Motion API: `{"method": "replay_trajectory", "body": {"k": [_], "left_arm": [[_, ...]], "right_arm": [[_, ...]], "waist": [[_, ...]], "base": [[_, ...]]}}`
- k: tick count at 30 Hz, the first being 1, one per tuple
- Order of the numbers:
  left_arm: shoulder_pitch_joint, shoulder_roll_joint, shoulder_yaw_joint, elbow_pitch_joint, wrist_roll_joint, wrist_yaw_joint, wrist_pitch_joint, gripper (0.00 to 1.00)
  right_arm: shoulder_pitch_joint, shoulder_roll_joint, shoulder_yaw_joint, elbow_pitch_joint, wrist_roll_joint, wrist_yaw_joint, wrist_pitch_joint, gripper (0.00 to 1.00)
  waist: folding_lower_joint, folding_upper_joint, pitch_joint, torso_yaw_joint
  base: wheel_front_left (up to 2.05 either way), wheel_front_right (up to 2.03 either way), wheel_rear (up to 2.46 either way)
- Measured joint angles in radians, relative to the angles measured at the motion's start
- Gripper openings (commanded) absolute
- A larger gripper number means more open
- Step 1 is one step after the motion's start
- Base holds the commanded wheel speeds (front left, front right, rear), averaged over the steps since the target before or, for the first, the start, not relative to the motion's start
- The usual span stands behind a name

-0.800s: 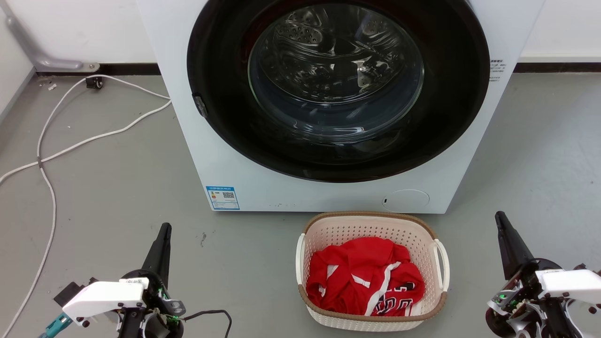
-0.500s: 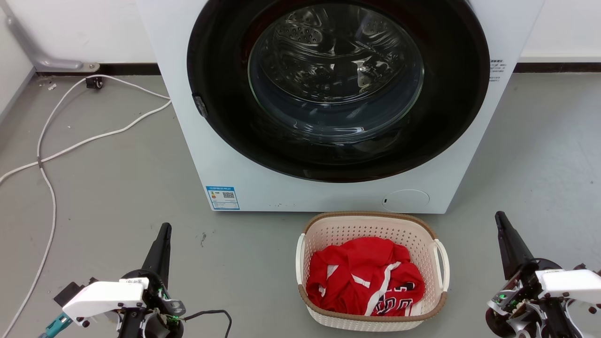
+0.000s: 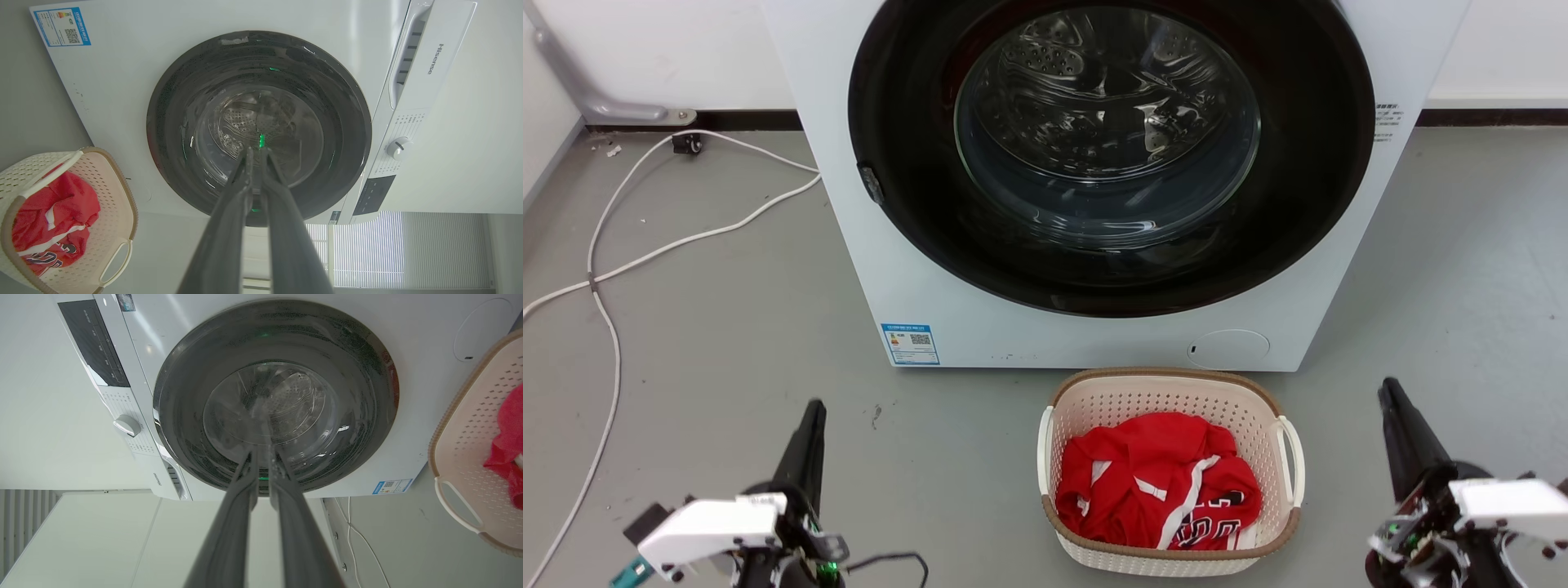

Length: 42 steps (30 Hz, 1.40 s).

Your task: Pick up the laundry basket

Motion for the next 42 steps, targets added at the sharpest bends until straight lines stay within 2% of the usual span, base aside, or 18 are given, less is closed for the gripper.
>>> {"method": "replay_trajectory", "body": {"k": [1, 2, 8, 15, 17, 23, 26, 42], "left_arm": [[0.009, -0.001, -0.002, 0.009, 0.0, 0.0, 0.0, 0.0], [0.019, -0.002, -0.004, 0.018, 0.0, 0.0, -0.001, 1.0], [0.029, -0.002, -0.011, 0.007, 0.029, 0.0, -0.023, 1.0], [0.029, -0.002, -0.019, -0.031, 0.148, 0.01, -0.058, 1.0], [0.029, -0.002, -0.032, -0.049, 0.216, 0.024, -0.072, 1.0], [0.031, -0.002, -0.052, -0.075, 0.316, 0.051, -0.093, 1.0], [0.034, -0.002, -0.07, -0.092, 0.394, 0.07, -0.109, 1.0], [0.048, -0.001, -0.129, -0.138, 0.656, 0.102, -0.169, 1.0]], "right_arm": [[0.009, 0.001, 0.0, 0.009, 0.0, 0.0, 0.0, 0.0], [0.019, 0.002, 0.001, 0.017, 0.0, 0.0, 0.0, 1.0], [0.033, 0.003, 0.005, 0.014, -0.03, 0.0, -0.024, 1.0], [0.035, 0.003, 0.013, -0.029, -0.177, 0.0, -0.058, 1.0], [0.037, 0.003, 0.021, -0.052, -0.245, 0.0, -0.071, 1.0], [0.051, 0.003, 0.029, -0.086, -0.366, 0.0, -0.091, 1.0], [0.059, 0.003, 0.037, -0.108, -0.464, 0.0, -0.11, 1.0], [0.098, 0.002, 0.061, -0.166, -0.758, 0.0, -0.169, 1.0]], "waist": [[0.0, 0.0, 0.0, 0.0], [0.0, 0.0, 0.0, 0.0], [0.0, 0.0, 0.001, 0.0], [0.0001, 0.0, 0.002, -0.001], [0.0001, 0.0, 0.003, -0.001], [0.0001, 0.0, 0.003, -0.001], [0.0001, 0.0, 0.004, -0.001], [0.0001, 0.0, 0.005, 0.0]], "base": [[0.0, 0.0, 0.0], [0.0, 0.0, 0.0], [0.0, 0.0, 0.0], [0.0, 0.0, 0.0], [0.0, 0.0, 0.0], [0.0, 0.0, 0.0], [0.0, 0.0, 0.0], [0.0, 0.0, 0.0]]}}
